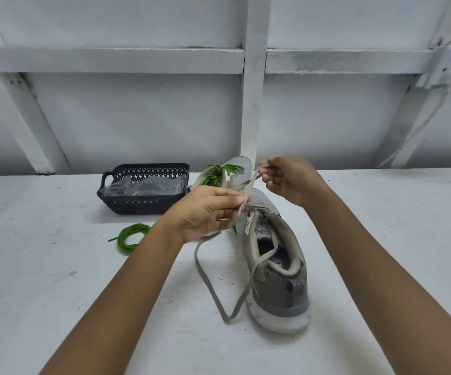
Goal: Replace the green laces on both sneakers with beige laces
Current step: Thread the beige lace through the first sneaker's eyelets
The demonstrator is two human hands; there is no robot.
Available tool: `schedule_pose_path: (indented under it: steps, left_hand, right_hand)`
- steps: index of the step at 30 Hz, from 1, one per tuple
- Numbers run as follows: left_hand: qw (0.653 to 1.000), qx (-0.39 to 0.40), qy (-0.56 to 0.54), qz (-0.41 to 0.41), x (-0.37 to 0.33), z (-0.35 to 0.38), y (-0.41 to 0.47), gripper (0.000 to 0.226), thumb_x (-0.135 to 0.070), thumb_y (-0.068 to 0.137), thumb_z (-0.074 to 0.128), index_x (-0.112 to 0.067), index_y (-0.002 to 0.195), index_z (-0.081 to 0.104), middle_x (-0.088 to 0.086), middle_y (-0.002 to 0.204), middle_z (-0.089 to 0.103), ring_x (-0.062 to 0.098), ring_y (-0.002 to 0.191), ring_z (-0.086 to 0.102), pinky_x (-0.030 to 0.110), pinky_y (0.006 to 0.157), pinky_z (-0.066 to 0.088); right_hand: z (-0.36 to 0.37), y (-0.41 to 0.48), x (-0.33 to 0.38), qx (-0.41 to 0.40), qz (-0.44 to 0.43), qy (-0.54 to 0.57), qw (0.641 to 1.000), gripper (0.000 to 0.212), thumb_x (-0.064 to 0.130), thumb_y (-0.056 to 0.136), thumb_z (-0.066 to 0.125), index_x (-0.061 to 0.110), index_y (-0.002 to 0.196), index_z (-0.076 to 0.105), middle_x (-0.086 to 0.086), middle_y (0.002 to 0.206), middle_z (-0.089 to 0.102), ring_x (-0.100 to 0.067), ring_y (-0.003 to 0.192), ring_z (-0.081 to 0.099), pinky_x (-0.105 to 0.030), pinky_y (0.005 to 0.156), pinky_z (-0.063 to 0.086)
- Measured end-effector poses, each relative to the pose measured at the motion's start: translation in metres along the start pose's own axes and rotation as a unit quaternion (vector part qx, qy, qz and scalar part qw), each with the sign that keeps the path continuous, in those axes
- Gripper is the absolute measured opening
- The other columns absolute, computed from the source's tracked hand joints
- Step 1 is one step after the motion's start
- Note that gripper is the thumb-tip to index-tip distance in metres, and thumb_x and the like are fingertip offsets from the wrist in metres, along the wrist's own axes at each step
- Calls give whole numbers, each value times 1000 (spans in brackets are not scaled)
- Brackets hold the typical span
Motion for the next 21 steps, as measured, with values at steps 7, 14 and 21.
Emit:
schedule_pose_path:
  steps: [7, 14, 21]
  left_hand:
    - [998, 42, 22, -36, 14, 1, 0, 16, 2, 83, 58, -6, 84, 72, -1, 65, 64, 5, 57, 59, 17, 57, 52]
    - [990, -134, 47, 14, 23, -23, 11, 9, -3, 89, 59, -8, 86, 66, -2, 63, 65, 2, 55, 60, 15, 57, 49]
    - [976, -188, 79, 73, 28, -15, 24, 20, 6, 87, 58, -12, 78, 63, 0, 69, 60, 8, 62, 55, 17, 56, 45]
  right_hand:
    - [1, -2, -9, 15, 2, -53, 998, 31, 20, 101, 40, 7, 80, 59, 2, 52, 62, -6, 44, 57, -16, 44, 45]
    - [0, -19, -13, 9, -29, -555, 831, 52, 51, 93, 45, 12, 66, 64, 0, 68, 54, -14, 67, 51, -27, 63, 38]
    - [8, -12, -35, 45, 19, -607, 793, 43, 45, 89, 55, 7, 67, 56, -1, 62, 42, -15, 60, 40, -26, 52, 30]
Point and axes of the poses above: each hand's wrist, its own y-axis towards the middle knuckle, its own z-axis out of the palm, x = y × z, the point moved 4 cm from there along y, towards the middle knuckle
